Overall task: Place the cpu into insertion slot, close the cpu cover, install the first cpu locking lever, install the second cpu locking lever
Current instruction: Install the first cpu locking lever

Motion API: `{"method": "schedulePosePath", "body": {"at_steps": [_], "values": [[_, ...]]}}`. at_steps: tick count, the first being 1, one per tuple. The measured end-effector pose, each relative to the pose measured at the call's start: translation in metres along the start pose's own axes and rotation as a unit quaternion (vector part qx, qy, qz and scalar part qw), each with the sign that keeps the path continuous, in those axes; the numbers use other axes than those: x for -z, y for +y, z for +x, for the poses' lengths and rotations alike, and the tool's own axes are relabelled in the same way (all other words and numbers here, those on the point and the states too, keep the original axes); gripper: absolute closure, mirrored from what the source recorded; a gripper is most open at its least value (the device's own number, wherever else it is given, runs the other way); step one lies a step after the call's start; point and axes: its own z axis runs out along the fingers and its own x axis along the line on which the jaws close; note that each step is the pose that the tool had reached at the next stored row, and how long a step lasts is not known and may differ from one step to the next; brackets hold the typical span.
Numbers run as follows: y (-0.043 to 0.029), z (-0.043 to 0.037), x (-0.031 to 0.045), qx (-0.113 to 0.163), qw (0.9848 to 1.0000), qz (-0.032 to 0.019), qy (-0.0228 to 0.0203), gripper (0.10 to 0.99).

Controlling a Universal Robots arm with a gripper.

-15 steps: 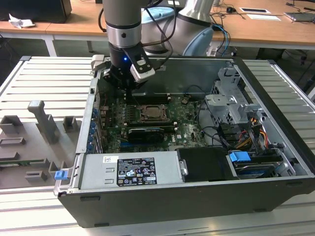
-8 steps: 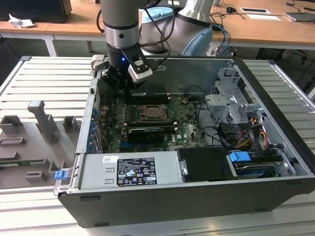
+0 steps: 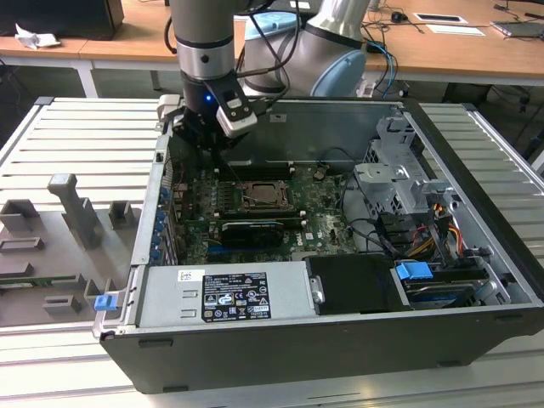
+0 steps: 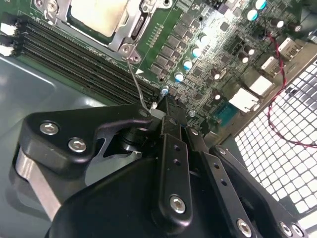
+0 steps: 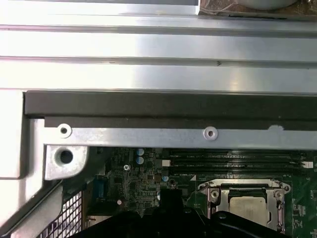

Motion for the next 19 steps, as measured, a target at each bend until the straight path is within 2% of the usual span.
{"method": "schedulePosePath", "body": {"at_steps": [6, 19], "values": [[0.0006, -0.0028, -0.0002, 0.000, 1.0000, -0.0001, 0.0000, 0.980], [0.0003, -0.0166, -0.0004, 0.000, 1.0000, 0.0000, 0.0000, 0.980]]}}
